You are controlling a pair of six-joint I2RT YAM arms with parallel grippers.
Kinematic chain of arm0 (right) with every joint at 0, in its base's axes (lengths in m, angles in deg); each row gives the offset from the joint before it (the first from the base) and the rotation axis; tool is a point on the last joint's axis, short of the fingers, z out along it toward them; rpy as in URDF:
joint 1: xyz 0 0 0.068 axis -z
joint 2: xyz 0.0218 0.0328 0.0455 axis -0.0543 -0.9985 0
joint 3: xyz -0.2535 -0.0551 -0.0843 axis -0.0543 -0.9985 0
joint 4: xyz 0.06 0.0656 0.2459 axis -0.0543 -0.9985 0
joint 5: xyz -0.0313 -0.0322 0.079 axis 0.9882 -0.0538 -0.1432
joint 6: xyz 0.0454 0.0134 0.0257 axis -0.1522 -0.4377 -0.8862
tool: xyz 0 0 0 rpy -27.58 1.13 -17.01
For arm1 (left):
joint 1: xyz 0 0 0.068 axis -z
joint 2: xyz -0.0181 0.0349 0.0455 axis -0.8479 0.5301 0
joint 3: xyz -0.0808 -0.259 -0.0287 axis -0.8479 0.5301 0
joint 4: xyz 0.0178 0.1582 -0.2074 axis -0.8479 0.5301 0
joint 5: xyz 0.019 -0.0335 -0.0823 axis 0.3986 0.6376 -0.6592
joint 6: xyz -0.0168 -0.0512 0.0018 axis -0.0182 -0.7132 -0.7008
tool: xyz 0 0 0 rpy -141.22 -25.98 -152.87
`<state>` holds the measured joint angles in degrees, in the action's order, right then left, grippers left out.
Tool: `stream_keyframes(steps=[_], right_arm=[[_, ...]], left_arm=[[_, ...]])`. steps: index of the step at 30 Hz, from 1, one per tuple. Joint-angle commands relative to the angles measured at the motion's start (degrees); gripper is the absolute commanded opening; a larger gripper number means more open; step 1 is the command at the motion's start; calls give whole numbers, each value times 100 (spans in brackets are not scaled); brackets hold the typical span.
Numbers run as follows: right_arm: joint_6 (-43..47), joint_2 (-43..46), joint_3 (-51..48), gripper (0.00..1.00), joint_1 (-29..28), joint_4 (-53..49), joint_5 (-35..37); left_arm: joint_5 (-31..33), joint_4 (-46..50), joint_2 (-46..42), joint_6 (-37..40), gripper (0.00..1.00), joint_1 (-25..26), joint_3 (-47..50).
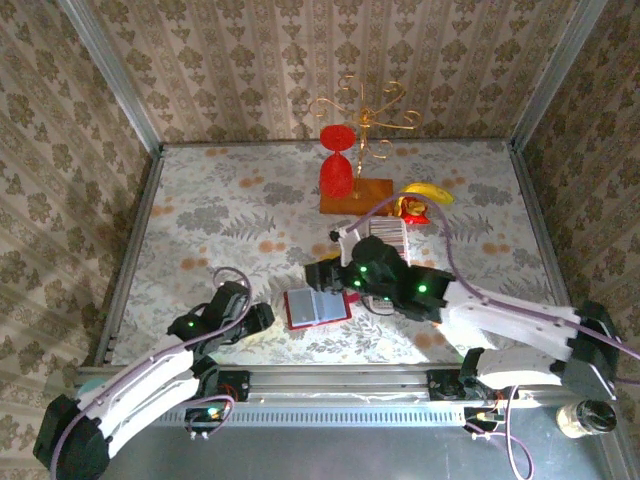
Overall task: Put the credit cards into the card holder
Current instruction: Flip over the card slot in the card holder, then rotate the card holder at the bottom-center of the table.
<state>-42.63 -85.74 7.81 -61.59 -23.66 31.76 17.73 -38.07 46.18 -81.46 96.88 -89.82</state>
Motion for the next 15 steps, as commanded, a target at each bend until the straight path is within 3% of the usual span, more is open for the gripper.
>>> stream_keyframes(steps=[1,7,11,15], right_arm=[[3309,548,-180,56,-18,-1234,405],[6217,1074,-663,64,85,-2523,826],[7203,1200,-1089,70,460,-2620,1161],[7667,978,-1137,70,1207,-3010,813]], left_arm=[[-372,-463,439,323,51,-23,-391],[-665,-1112,1188,492,55,-60,-566],[-826,-1420,1575,523,48,-50,-650],[-913,-1722,1824,592,42,-41,-674]])
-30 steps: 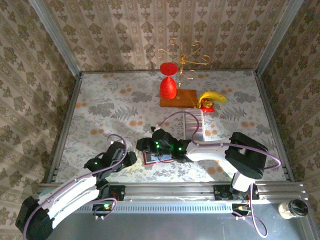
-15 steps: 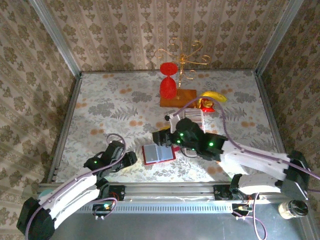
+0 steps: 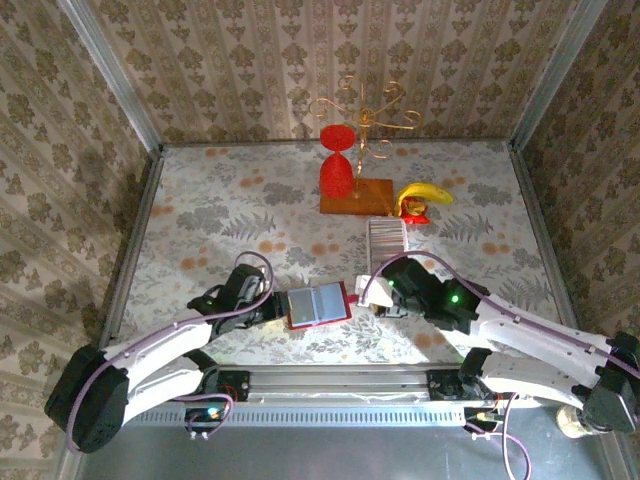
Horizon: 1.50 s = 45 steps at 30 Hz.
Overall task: Put the credit cards into the card holder
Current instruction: Rotate the card holder at the bottom-center of the table.
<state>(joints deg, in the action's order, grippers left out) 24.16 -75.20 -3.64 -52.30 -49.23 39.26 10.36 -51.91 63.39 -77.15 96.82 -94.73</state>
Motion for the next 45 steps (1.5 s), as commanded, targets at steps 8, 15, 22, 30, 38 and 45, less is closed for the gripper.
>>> stream_keyframes(steps=[8,15,22,30,38,45], right_arm=[[1618,-632,-82,72,782,-89,-104],[2056,-1151,-165,74,950,625,-87],[2272,-1479,-155,78,1043,855,-281],[2311,-1728,-184,82,1104,986,-385],[2388,-2039,-151,74,1183,1245,-395],[2443,-1890,-166,63,1192,1233,-406]], left_arm=[[-147,-613,548,242,38,-43,-176],[47,-613,666,331,37,-182,-194],[-322,-996,807,312,35,-380,-148],[-573,-1211,1037,351,30,-376,-202],[-692,-1480,1488,373,25,-376,-337],[-682,-1427,1638,446,23,-411,-525]])
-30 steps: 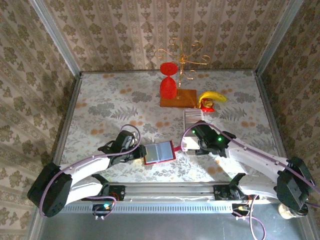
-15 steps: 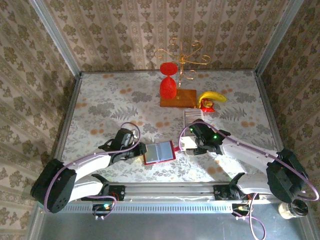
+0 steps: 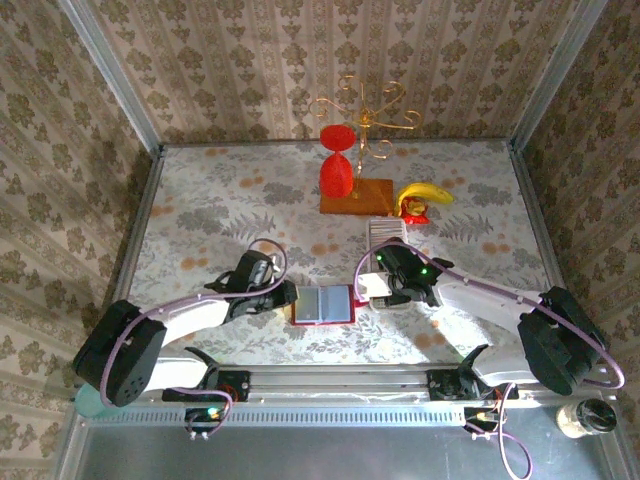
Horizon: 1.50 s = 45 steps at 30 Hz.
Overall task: Put the credit cards into the card holder
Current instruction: Rotate the card holder at the bottom-center of the table, then pick up the credit card from the storage box.
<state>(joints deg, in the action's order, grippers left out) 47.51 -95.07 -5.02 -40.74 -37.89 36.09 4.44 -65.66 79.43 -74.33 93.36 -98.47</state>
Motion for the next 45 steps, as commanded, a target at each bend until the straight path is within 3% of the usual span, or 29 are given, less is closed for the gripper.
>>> stream_keyframes(steps=[1,6,13,25,45], right_arm=[[117,134,-46,60,36,87,-95],[137,278,-100,46,36,63,-107],[114,248,-101,35,47,28,-113],[102,482,-83,26,45,-64,-110],[-84,862,-206,21,45,11,-60]], left_arm=[[-69,-4,27,183,23,-79,-167],[-15,372,-197,300,23,-230,-225],[62,905,-851,348,23,-250,-91],[56,1367,-1712,241,25,-243,302],[65,1195,-1663,95,25,11,426]])
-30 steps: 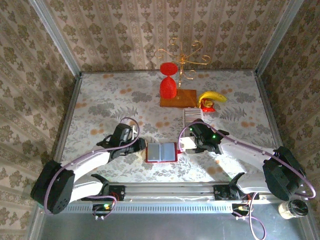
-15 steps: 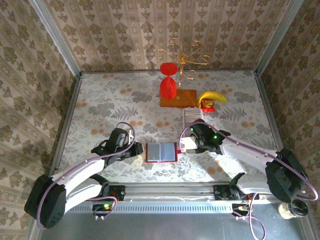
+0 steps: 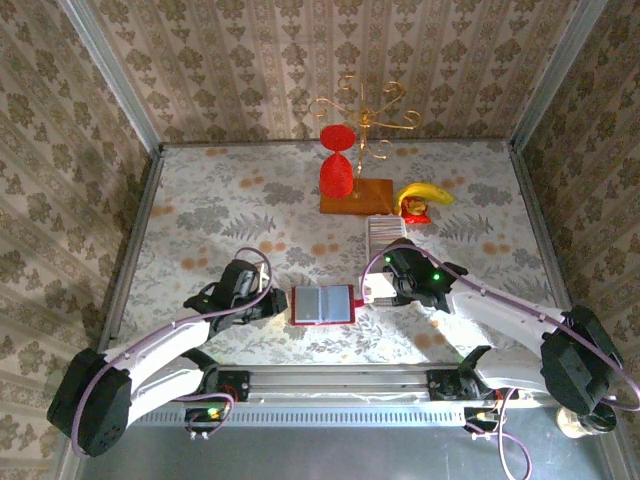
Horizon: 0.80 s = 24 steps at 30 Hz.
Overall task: Put the credit cards into the card holder
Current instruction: Pick up the credit card from the storage box.
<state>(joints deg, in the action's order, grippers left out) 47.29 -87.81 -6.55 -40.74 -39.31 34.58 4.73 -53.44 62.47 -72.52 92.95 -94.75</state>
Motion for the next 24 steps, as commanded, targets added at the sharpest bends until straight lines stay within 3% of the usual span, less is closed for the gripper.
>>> stream_keyframes(steps=[1,24], right_arm=[[-62,151,-53,20,45,146,90],[-216,545,-114,15,47,38,108]], left_arm=[[36,-21,37,-87,25,63,55],[168,-240,161,-363,23,396,56]])
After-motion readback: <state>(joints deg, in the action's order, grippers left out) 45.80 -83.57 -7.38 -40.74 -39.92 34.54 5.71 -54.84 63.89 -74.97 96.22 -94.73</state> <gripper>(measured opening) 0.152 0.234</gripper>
